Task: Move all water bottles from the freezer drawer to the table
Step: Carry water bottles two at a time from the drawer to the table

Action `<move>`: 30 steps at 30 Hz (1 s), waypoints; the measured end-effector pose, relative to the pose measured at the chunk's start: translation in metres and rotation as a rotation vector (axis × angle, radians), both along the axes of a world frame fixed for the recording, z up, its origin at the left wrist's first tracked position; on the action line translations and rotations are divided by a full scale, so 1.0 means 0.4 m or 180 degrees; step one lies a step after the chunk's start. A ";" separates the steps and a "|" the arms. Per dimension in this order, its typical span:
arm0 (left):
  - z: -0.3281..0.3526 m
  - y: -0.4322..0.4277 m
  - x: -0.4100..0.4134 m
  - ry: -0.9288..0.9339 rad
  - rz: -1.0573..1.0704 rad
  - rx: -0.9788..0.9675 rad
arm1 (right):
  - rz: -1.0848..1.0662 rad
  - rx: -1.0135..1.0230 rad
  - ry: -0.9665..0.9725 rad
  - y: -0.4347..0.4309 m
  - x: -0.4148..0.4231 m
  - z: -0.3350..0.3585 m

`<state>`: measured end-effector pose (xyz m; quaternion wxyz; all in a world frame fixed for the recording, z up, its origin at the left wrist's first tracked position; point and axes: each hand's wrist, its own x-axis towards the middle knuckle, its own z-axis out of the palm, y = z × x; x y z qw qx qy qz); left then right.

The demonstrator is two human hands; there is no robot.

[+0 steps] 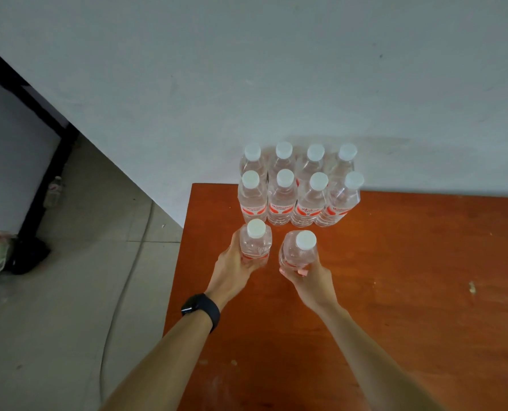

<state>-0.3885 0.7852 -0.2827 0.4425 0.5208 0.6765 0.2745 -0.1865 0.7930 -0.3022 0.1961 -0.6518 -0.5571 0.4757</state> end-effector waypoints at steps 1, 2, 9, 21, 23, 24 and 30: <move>0.003 0.014 0.001 0.0027 -0.0050 0.0004 | 0.0013 0.0024 -0.0005 0.013 -0.010 0.000; 0.005 0.027 0.003 0.0065 -0.0103 0.0007 | 0.0015 0.0043 -0.0015 0.025 -0.020 0.000; -0.005 0.069 0.015 0.0324 0.0019 0.0052 | -0.0037 0.0197 -0.0080 0.087 -0.070 -0.007; -0.040 0.086 0.001 0.0127 0.0337 0.0199 | 0.0037 0.0108 -0.0047 0.127 -0.079 -0.035; -0.043 0.090 -0.001 0.0183 0.0240 0.0188 | 0.0044 0.0077 -0.0034 0.131 -0.079 -0.035; -0.043 0.093 -0.002 0.0265 0.0194 0.0177 | 0.0037 0.0062 -0.0008 0.133 -0.078 -0.035; -0.034 0.101 -0.006 0.0422 0.0157 0.0173 | 0.0035 -0.0001 0.0076 0.140 -0.077 -0.028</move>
